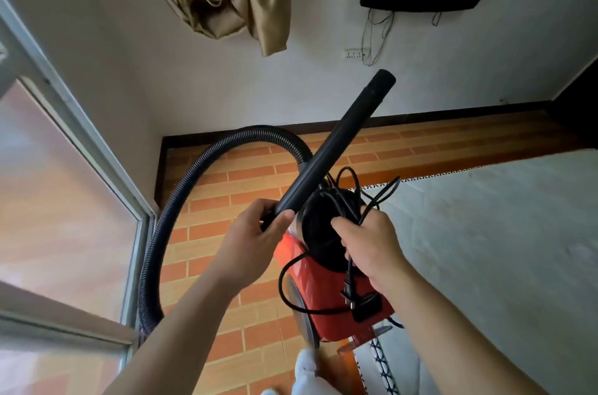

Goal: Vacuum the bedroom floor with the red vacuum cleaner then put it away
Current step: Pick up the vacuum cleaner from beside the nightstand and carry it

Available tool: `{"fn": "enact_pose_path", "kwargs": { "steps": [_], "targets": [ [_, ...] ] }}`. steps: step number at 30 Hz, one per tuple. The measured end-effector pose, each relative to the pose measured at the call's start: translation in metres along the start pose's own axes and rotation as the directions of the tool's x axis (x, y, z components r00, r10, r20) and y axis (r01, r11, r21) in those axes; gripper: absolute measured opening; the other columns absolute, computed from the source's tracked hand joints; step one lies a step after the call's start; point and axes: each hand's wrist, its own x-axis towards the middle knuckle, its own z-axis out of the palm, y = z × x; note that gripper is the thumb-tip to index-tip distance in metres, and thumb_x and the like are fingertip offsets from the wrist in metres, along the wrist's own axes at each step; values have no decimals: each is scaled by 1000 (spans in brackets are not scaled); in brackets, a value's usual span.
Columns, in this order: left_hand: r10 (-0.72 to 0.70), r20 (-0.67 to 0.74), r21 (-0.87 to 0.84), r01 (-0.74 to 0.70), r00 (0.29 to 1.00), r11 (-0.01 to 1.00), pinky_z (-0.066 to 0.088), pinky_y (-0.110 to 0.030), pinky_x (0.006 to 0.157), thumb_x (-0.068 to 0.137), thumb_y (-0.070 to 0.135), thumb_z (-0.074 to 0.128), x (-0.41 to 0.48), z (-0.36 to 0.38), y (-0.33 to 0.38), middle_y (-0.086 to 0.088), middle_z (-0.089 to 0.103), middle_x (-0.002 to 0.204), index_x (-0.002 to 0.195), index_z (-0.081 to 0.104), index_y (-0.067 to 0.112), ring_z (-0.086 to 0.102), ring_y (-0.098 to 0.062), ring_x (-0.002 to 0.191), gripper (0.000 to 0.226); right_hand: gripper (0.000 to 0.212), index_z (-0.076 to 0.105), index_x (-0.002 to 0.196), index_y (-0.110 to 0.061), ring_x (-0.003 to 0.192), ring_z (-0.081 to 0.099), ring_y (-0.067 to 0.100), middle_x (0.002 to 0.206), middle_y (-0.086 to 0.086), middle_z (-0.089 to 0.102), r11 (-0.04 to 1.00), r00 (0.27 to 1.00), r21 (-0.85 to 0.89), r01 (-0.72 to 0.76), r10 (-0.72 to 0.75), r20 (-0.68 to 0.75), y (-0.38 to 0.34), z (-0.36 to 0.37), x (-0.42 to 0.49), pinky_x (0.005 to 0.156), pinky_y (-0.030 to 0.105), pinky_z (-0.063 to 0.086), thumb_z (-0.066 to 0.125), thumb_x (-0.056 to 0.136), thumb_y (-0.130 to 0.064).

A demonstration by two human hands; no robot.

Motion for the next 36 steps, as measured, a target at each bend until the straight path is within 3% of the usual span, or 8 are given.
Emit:
{"fn": "enact_pose_path", "kwargs": {
  "steps": [3,6,9,13,16,24,31,36],
  "targets": [
    [-13,-18,16,13,1000,1000,55,-32,69,99,46,57,29,-7,-4,-1,70,89,109,60,29,68,-15,83,20,18,55,78,-1,58,38,24,65,11,41,1000,1000,-8,2,-1,17,-9,12,33,56,39,35,62,89,-13],
    [-33,-36,46,34,999,998,49,-21,59,100,46,56,64,-10,-8,1,69,85,110,60,28,66,-6,76,21,16,55,73,-9,57,37,24,64,9,40,1000,1000,-9,5,-5,31,-16,22,73,54,38,32,61,87,-14],
    [-53,-64,57,57,997,997,45,-17,60,99,45,57,104,-13,-10,1,69,83,108,61,27,64,-1,71,20,19,51,71,-6,57,35,25,65,9,38,1000,999,6,7,-7,50,-22,28,117,55,38,31,61,85,-16],
    [-81,-80,67,87,994,994,53,-31,67,99,45,57,154,-23,-7,0,70,83,105,62,28,67,-9,75,19,19,50,65,-17,55,37,24,62,7,39,1000,998,-9,4,-3,56,-35,33,175,55,40,34,61,79,-23],
    [-71,-89,64,77,994,995,54,-30,68,99,45,57,184,-32,-3,-2,70,87,105,61,28,68,-6,79,19,23,56,77,-5,53,42,23,59,4,43,999,999,-41,28,-27,44,-52,36,215,54,40,38,61,76,-28],
    [-99,-97,47,104,990,993,53,-25,67,97,52,53,267,-54,-2,3,71,90,107,62,25,68,-4,79,30,22,60,79,-1,52,43,22,57,1,45,998,998,-48,49,-47,35,-89,50,296,54,39,39,64,80,-22],
    [-80,-28,10,80,996,997,54,-33,70,97,50,55,369,-78,-19,-3,71,84,103,64,24,67,-5,73,28,19,56,70,-11,50,40,19,60,8,43,999,999,-7,-54,54,-8,-115,79,380,45,28,34,61,88,-7],
    [-56,77,3,56,995,998,55,-35,66,86,64,51,449,-104,-23,1,72,81,104,64,27,67,-15,73,43,15,62,74,-13,55,44,21,60,5,45,994,992,26,-102,103,-74,-141,102,441,48,30,39,61,88,-7]
  ]
}}
